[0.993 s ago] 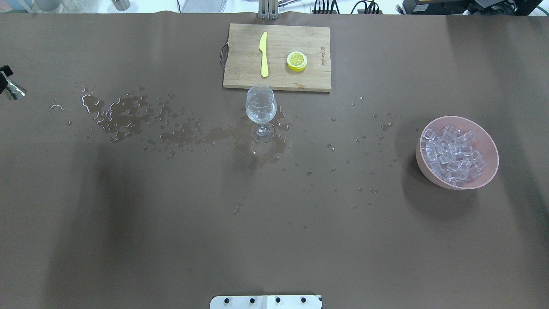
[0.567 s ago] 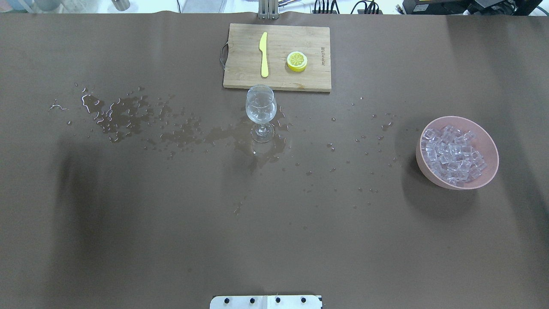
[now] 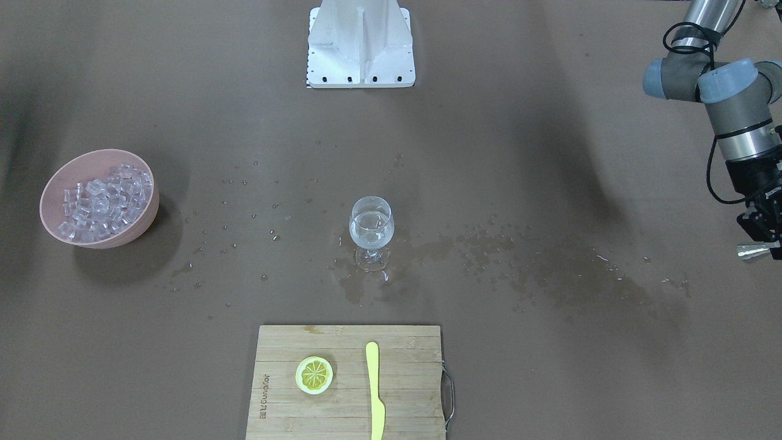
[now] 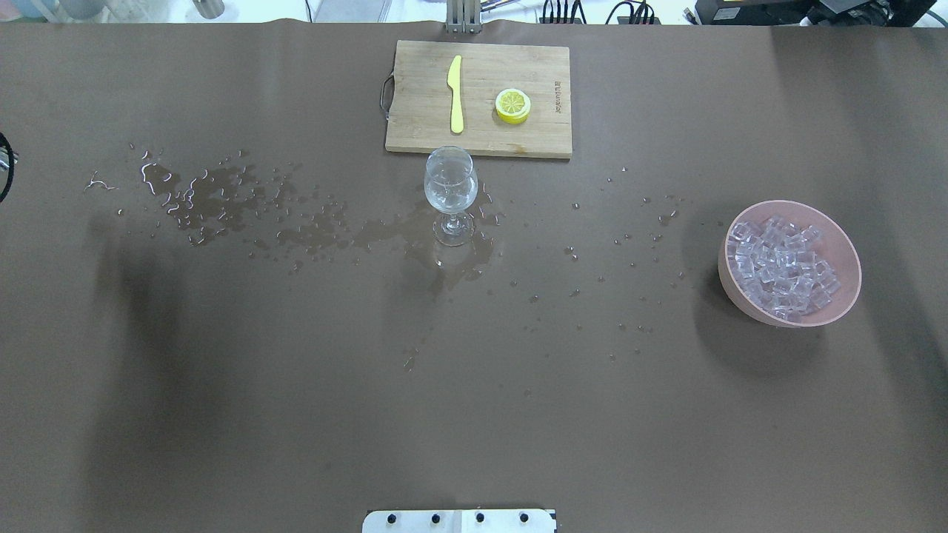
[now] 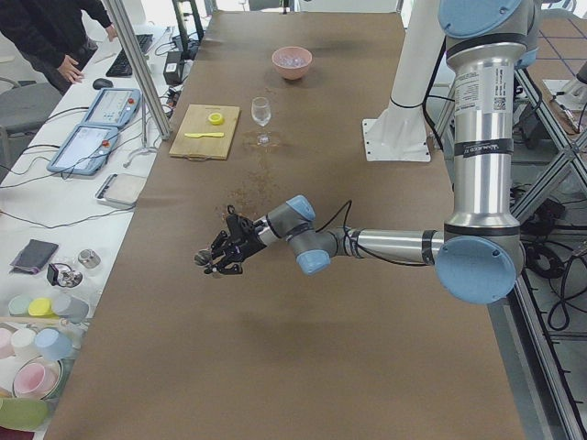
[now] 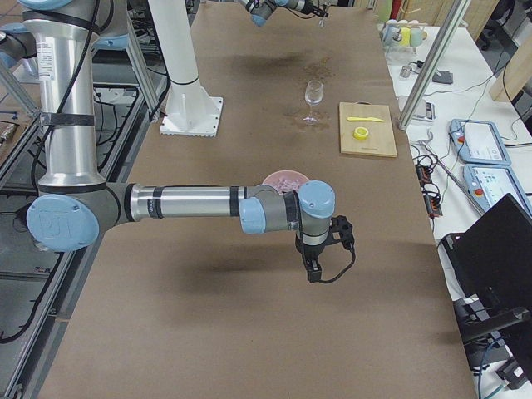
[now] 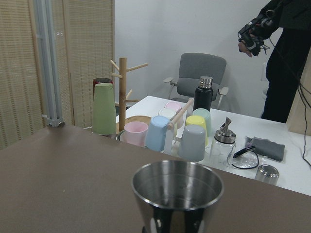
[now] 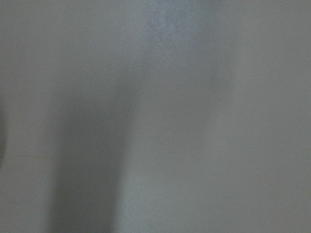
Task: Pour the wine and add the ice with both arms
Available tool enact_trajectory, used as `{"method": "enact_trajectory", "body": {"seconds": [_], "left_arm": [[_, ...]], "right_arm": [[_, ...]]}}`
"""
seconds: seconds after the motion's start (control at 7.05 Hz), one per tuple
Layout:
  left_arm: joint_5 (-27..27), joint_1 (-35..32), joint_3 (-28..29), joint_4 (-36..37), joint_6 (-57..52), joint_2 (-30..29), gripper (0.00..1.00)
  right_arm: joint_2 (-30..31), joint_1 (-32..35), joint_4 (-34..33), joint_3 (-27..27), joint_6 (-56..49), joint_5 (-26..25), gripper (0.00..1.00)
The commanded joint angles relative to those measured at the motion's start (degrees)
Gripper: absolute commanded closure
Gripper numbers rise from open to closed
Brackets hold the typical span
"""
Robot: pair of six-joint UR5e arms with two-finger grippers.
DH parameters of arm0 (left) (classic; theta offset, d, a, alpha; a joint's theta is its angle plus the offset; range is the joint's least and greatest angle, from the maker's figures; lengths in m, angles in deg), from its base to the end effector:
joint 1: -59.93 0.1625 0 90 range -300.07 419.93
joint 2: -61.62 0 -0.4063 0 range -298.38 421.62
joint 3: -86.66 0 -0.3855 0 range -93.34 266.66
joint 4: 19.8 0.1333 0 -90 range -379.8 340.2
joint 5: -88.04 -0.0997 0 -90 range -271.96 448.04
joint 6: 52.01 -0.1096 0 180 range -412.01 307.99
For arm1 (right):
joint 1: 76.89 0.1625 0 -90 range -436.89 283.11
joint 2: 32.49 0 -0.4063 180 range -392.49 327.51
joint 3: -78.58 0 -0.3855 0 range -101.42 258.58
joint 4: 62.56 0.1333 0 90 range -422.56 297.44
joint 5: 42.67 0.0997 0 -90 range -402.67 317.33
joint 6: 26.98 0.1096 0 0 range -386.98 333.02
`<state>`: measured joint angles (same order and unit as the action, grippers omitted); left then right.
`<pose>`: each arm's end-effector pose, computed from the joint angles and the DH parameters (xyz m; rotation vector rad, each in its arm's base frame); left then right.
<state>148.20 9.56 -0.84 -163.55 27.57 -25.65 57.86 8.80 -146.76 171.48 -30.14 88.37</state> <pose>0.1754 -0.5063 0.5918 0.8678 0.4813 -0.8614 0.0241 -0.4965 0.6190 0.1324 -0.7173 -0.1767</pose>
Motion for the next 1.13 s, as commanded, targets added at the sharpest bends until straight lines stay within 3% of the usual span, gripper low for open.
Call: {"method": "enact_trajectory", "body": {"seconds": [0.0, 0.71, 0.85, 0.99], "left_arm": [[-3.0, 3.2, 0.1, 6.6, 5.7, -1.0, 1.00], [-6.5, 8.2, 5.5, 7.9, 8.3, -2.7, 1.00], [-6.5, 8.3, 5.2, 7.8, 8.1, -2.8, 0.83], [-6.5, 8.3, 5.1, 7.7, 8.0, -2.8, 0.04]], "right_arm": [[-0.1, 0.0, 0.0, 0.0, 0.0, 0.0, 0.00], [-0.2, 0.0, 0.0, 0.0, 0.0, -0.1, 0.00], [-0.2, 0.0, 0.0, 0.0, 0.0, -0.1, 0.00], [-0.2, 0.0, 0.0, 0.0, 0.0, -0.1, 0.00]]}}
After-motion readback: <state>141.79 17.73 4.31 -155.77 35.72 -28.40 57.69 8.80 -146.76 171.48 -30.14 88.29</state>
